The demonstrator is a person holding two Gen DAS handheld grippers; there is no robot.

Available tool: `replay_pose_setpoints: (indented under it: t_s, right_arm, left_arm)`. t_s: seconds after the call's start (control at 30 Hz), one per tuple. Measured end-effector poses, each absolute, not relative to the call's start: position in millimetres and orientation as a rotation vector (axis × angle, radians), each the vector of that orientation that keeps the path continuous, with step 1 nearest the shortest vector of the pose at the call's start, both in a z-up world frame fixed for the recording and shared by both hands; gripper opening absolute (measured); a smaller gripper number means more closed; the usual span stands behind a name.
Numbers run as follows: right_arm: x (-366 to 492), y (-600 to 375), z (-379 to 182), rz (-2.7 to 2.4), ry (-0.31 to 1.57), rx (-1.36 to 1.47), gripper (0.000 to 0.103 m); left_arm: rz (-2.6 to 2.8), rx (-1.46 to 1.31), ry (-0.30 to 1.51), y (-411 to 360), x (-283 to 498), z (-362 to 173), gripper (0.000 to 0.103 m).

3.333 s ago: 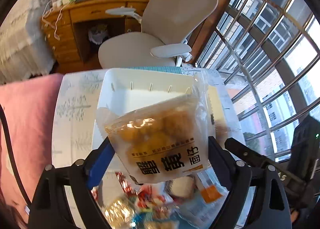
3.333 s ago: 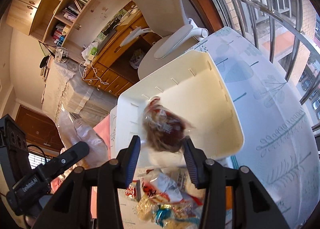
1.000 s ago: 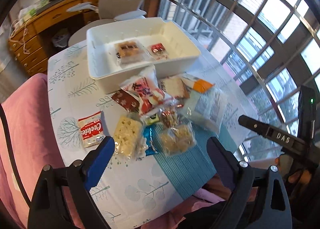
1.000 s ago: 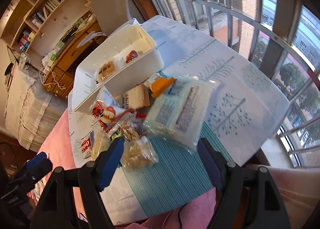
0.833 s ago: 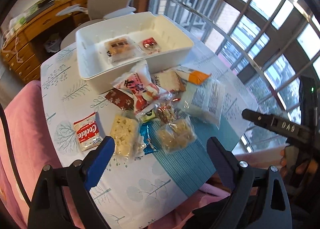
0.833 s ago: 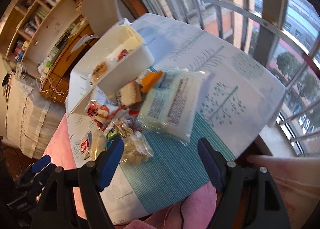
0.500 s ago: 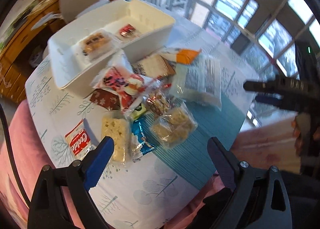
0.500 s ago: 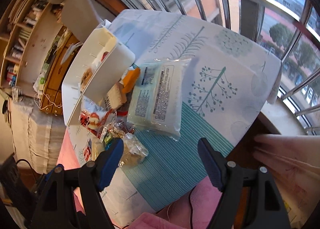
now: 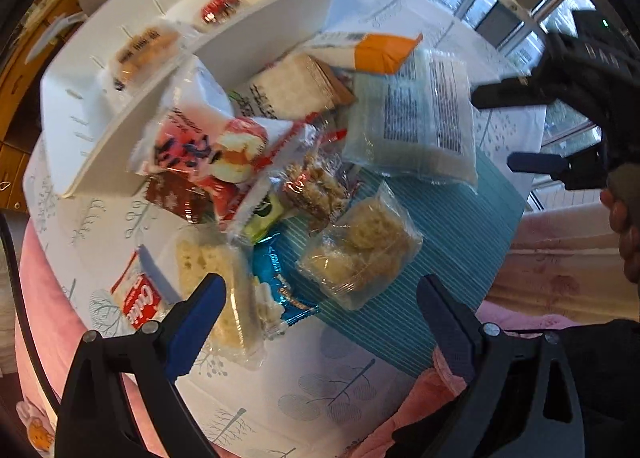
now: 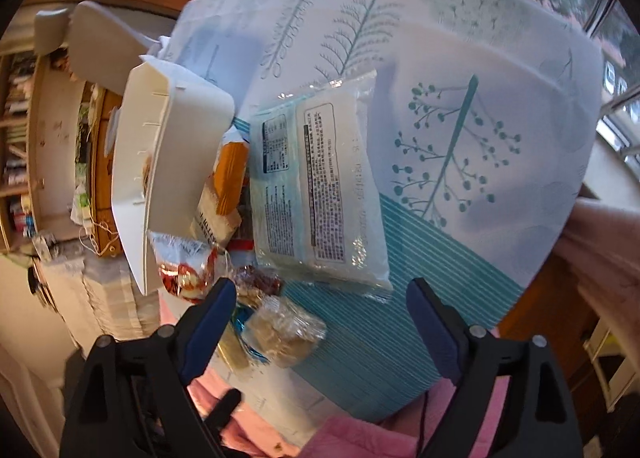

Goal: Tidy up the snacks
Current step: 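Grasp clear printed bag with right tool while left tool grasps beige crumb bag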

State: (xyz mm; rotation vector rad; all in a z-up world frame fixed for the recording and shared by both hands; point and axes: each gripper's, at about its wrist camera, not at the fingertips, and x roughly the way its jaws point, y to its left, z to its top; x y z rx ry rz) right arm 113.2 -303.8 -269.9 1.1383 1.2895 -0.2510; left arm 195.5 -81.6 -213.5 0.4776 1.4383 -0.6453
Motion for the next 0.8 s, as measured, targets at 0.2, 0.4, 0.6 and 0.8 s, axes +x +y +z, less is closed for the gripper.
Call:
replay_pose_setpoints:
  t_s: [0.2, 0.4, 0.6, 0.8]
  right_arm:
    - [133, -302, -287, -0.286, 1.344, 1.176, 0.093]
    - [158, -293, -298, -0.293, 1.413, 1.149, 0.099]
    - [180, -288, -302, -0.338, 1.467, 1.089, 0.103]
    - [199, -278, -307, -0.370, 1.518, 1.023, 0.103]
  left_arm:
    - [-0.667, 0.473, 1.543, -92, 200, -238, 0.096]
    - [-0.708, 0.492, 1.606, -104, 195, -257, 0.096]
    - [-0.711, 0.504, 1.639, -121, 197, -273, 0.096]
    - [-0.708, 0.502, 1.672, -135, 200, -287, 0.096]
